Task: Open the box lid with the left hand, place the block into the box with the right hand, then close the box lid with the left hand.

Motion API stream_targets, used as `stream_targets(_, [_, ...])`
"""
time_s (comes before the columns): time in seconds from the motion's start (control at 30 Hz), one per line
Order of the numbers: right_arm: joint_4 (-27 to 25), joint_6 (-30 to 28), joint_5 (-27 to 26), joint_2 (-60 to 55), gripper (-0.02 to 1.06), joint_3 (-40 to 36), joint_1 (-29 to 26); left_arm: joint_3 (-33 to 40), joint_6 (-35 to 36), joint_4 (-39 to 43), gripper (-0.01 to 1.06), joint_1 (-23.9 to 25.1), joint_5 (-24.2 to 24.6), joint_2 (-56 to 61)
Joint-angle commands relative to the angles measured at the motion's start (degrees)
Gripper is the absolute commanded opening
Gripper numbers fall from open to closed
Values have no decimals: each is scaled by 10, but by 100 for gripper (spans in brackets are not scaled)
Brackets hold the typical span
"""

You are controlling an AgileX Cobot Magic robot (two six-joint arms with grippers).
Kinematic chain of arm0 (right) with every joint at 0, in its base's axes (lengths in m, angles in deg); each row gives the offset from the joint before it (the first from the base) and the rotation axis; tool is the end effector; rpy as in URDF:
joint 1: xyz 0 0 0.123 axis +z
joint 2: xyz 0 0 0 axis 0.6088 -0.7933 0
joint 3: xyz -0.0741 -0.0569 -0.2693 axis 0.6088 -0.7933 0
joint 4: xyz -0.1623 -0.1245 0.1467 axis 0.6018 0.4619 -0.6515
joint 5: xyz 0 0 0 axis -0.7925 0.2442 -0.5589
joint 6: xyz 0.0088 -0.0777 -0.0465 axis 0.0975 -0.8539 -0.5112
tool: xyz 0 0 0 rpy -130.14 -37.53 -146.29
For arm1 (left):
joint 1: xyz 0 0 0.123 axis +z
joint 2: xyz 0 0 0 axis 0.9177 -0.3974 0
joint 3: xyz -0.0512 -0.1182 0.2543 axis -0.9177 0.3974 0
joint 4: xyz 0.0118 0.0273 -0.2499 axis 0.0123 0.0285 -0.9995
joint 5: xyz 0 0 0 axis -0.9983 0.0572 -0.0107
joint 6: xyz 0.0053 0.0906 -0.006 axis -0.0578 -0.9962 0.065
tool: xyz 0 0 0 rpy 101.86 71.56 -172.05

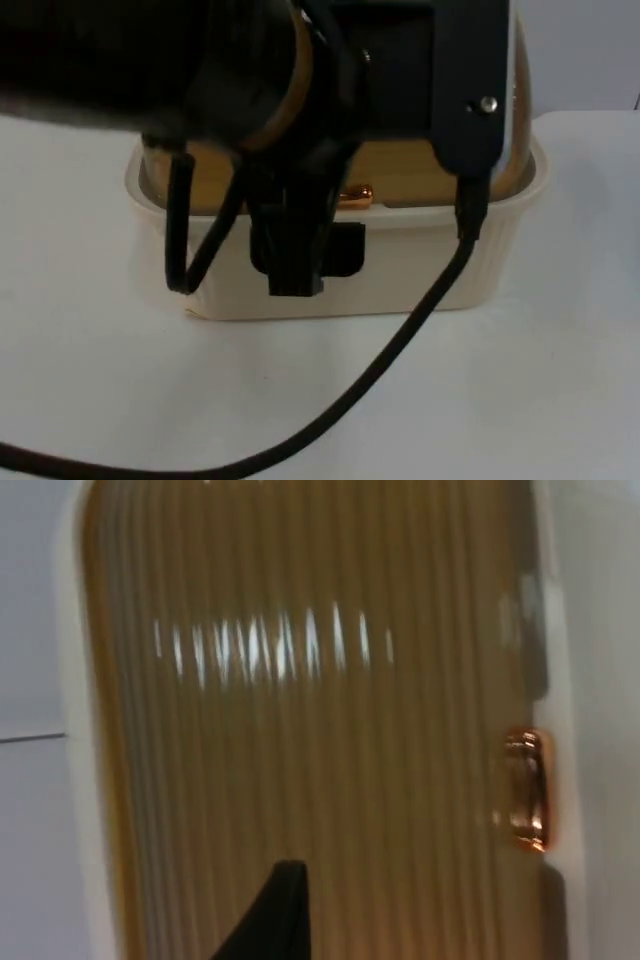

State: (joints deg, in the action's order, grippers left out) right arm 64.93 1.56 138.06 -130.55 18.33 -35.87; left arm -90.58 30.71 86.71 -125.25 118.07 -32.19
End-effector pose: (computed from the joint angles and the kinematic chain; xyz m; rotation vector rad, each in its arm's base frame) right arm 0.1532 -0.0160 0.4729 0.0251 1.9150 -0.2676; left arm 0.2010 -0.2414 0.2461 1.6957 1.5213 0.5461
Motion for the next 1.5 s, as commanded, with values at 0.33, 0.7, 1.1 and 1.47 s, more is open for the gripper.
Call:
stream_targets(0.33, [2, 8, -5, 1, 105, 6, 3, 4, 104, 74, 98, 28, -53, -85])
stream_targets(0.7, [3, 4, 0, 1, 105, 6, 3, 4, 134, 78, 20, 28, -55, -93])
stream_targets(1.1, [3, 4, 0, 1, 105, 6, 3, 4, 139, 67, 0, 95, -111, -106])
stream_targets(1.47, [3, 4, 0, 1, 105, 6, 3, -23, -159, -242, 0, 97, -128, -106])
